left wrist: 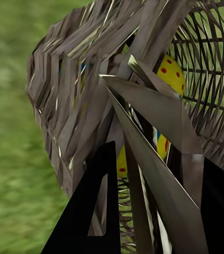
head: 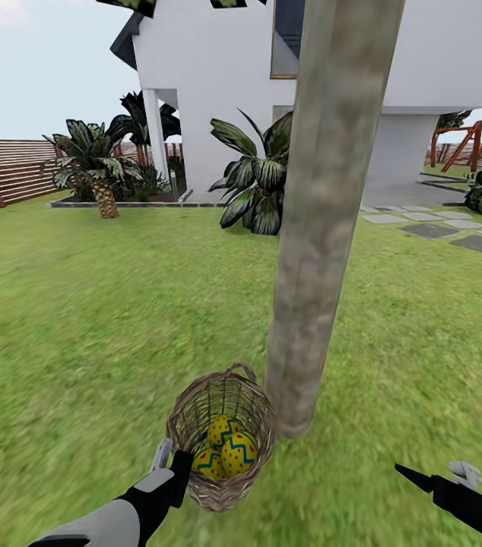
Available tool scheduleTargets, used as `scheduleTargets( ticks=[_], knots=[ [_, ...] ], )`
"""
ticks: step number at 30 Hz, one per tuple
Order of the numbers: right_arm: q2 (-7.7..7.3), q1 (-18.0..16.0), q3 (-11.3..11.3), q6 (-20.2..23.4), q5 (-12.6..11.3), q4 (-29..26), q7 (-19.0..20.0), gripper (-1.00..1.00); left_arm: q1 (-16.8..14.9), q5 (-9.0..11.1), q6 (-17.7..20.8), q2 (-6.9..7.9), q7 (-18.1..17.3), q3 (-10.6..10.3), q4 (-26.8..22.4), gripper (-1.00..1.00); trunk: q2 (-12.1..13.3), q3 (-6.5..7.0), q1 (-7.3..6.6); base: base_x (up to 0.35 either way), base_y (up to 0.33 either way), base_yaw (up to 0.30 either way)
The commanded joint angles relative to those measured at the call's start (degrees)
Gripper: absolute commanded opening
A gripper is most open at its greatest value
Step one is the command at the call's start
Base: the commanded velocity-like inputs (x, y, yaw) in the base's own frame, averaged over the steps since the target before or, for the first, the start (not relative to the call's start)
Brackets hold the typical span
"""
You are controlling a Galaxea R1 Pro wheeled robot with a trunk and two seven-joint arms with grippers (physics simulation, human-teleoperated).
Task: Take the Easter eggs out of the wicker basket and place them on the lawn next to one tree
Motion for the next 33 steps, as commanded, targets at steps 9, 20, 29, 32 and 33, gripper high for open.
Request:
scheduleTargets(
  ticks=[9, 20, 29, 32, 33],
  knots=[
    [-0.08, -0.16, -0.29, 0.44, 0.18, -0.32, 0.56, 1.00, -0.03, -0.35, -0.08, -0.03, 0.33, 0.37, -0.18, -1.00, -3.66, -1.67, 1.98, 0.000, 0.000, 0.000],
    [-0.14, -0.17, -0.23, 0.85, 0.48, -0.47, 1.47, 1.00, -0.03, -0.35, -0.08, 0.05, 0.33, 0.37, -0.24, -1.00, -8.07, -3.65, 4.40, 0.000, 0.000, 0.000],
    [-0.14, -0.17, -0.23, 0.58, 0.51, -0.50, 1.12, 1.00, -0.03, -0.35, -0.08, 0.05, 0.33, 0.37, -0.24, -1.00, -11.68, -5.26, 6.37, 0.000, 0.000, 0.000],
    [-0.14, -0.17, -0.23, 0.58, 0.51, -0.50, 1.12, 1.00, -0.03, -0.35, -0.08, 0.05, 0.33, 0.37, -0.25, -1.00, -12.88, -5.80, 7.03, 0.000, 0.000, 0.000],
    [-0.14, -0.17, -0.23, 0.58, 0.51, -0.50, 1.09, 1.00, -0.03, -0.35, -0.08, 0.05, 0.33, 0.37, -0.25, -1.00, -13.28, -5.98, 7.25, 0.000, 0.000, 0.000]
  ],
)
